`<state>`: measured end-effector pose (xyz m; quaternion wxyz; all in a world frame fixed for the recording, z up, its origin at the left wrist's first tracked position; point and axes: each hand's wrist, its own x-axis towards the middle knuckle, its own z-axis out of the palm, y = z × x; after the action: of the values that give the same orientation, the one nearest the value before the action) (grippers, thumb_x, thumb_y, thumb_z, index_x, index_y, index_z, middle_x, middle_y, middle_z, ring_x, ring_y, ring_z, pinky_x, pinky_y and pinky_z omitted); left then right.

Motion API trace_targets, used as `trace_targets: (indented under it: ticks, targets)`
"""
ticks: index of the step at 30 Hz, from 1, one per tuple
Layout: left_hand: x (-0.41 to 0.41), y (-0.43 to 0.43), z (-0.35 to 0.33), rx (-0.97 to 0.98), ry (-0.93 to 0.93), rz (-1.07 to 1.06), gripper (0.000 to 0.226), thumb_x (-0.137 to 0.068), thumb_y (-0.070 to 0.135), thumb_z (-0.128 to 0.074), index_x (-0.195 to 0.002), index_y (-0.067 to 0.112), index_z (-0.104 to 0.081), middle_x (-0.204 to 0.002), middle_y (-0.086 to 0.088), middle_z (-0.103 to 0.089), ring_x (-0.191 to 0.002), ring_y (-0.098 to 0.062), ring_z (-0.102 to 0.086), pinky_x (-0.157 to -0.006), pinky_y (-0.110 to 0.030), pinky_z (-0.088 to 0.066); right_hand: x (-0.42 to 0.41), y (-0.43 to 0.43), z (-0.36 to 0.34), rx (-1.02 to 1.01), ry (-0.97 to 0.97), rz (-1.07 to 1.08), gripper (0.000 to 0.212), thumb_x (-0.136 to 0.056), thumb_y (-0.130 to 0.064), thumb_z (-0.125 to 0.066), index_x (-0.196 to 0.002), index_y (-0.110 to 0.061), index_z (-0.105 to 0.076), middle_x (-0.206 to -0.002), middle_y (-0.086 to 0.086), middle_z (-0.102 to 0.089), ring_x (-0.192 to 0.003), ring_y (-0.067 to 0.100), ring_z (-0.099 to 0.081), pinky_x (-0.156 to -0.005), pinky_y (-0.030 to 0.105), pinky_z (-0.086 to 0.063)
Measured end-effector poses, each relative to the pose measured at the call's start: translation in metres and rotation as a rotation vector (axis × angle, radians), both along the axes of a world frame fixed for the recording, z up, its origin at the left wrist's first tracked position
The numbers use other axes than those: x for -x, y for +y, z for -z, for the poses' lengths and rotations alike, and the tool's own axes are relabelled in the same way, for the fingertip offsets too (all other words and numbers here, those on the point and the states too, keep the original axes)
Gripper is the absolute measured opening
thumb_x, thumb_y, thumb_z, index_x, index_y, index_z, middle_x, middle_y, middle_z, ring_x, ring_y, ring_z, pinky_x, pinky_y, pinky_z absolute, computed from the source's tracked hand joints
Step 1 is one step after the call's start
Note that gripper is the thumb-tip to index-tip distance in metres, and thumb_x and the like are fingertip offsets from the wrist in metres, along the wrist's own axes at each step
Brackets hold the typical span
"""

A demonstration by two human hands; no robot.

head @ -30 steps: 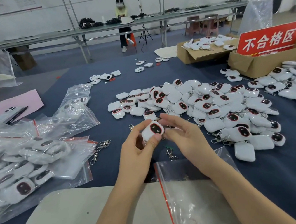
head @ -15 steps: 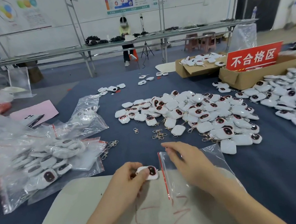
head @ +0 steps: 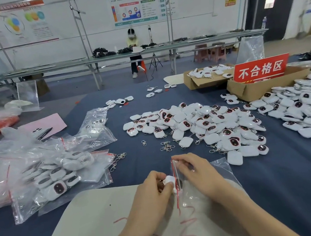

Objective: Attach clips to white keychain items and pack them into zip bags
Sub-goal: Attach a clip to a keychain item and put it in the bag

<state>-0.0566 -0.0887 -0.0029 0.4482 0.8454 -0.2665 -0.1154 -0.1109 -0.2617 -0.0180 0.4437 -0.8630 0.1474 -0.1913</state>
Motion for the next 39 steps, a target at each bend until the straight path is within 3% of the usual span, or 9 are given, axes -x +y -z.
trace_targets:
  ticks: [5,7,9,12,16,20,24,31,39]
  targets:
    - [0.005,-0.004,-0.003,0.046,0.051,0.142,0.026,-0.096,0.044,-0.058,-0.084,0.026,-0.071,-0.081,0.011,-0.066,-0.086,-0.006,-0.064,-0.085,-0.026,-0.051,-0.001,0.0,-0.011,-0.112,-0.02,0.016,0.014,-0.095,-0.023,-0.063,-0.092,-0.034,-0.071,-0.097,-0.014,-0.069,-0.087,-0.007,-0.06,-0.074,0.005,-0.041]
    - [0.009,-0.004,-0.003,0.039,0.041,0.208,0.021,-0.085,0.058,-0.062,-0.085,0.039,-0.071,-0.089,0.011,-0.06,-0.088,-0.004,-0.06,-0.078,-0.015,-0.045,-0.002,-0.002,-0.014,-0.129,-0.025,0.04,0.011,-0.094,-0.029,-0.064,-0.089,-0.034,-0.071,-0.091,-0.018,-0.071,-0.085,-0.007,-0.061,-0.072,0.005,-0.042]
    - [0.01,-0.004,0.0,0.063,0.011,0.185,0.005,-0.088,0.044,-0.067,-0.089,0.039,-0.066,-0.088,0.011,-0.065,-0.078,-0.001,-0.06,-0.07,-0.011,-0.042,-0.002,-0.002,-0.015,-0.12,-0.009,0.057,0.011,-0.095,-0.033,-0.063,-0.087,-0.035,-0.07,-0.086,-0.022,-0.07,-0.082,-0.008,-0.061,-0.069,0.005,-0.042]
    - [0.01,-0.005,0.006,0.088,0.034,0.116,0.011,-0.097,0.023,-0.061,-0.089,0.03,-0.062,-0.082,0.014,-0.072,-0.071,-0.001,-0.061,-0.07,-0.018,-0.047,-0.001,-0.001,-0.012,-0.099,0.011,0.071,0.011,-0.095,-0.036,-0.064,-0.086,-0.036,-0.069,-0.084,-0.019,-0.071,-0.08,-0.009,-0.061,-0.068,0.008,-0.043]
    - [0.015,-0.007,0.004,0.19,0.16,0.131,0.025,-0.091,0.032,-0.072,-0.107,0.032,-0.052,-0.09,0.014,-0.071,-0.063,0.001,-0.059,-0.064,-0.012,-0.046,-0.003,-0.001,-0.011,-0.164,-0.029,0.162,0.015,-0.096,-0.033,-0.063,-0.083,-0.038,-0.068,-0.086,-0.016,-0.073,-0.082,-0.006,-0.064,-0.074,0.016,-0.047]
    - [0.02,-0.011,0.009,0.1,0.043,0.141,0.028,-0.087,0.032,-0.069,-0.107,0.04,-0.05,-0.107,0.005,-0.058,-0.089,-0.018,-0.065,-0.086,-0.035,-0.054,-0.007,0.003,-0.016,-0.168,-0.042,0.248,0.019,-0.095,-0.035,-0.063,-0.077,-0.041,-0.065,-0.082,-0.016,-0.072,-0.086,0.003,-0.066,-0.079,0.025,-0.05]
    - [0.018,-0.014,0.011,0.141,0.066,0.081,0.019,-0.096,0.014,-0.057,-0.091,0.033,-0.059,-0.101,-0.013,-0.063,-0.074,-0.015,-0.061,-0.075,-0.028,-0.048,-0.006,0.005,-0.016,-0.198,-0.106,0.28,0.015,-0.097,-0.036,-0.061,-0.083,-0.039,-0.066,-0.085,-0.014,-0.071,-0.087,0.003,-0.065,-0.084,0.027,-0.051]
    - [0.007,-0.007,0.002,0.194,0.011,0.122,0.017,-0.098,0.02,-0.061,-0.109,0.032,-0.059,-0.088,0.01,-0.066,-0.058,0.001,-0.05,-0.063,-0.013,-0.04,0.001,0.002,-0.004,-0.114,-0.104,0.247,0.011,-0.1,-0.03,-0.058,-0.105,-0.035,-0.067,-0.095,-0.013,-0.068,-0.088,0.0,-0.062,-0.085,0.03,-0.053]
    - [0.011,-0.007,0.004,0.189,-0.017,0.156,0.023,-0.099,0.026,-0.06,-0.101,0.049,-0.062,-0.103,0.003,-0.062,-0.089,-0.01,-0.062,-0.085,-0.028,-0.051,0.001,0.005,-0.005,-0.155,-0.168,0.257,0.012,-0.1,-0.027,-0.059,-0.107,-0.033,-0.067,-0.097,-0.016,-0.065,-0.086,-0.012,-0.057,-0.077,0.01,-0.044]
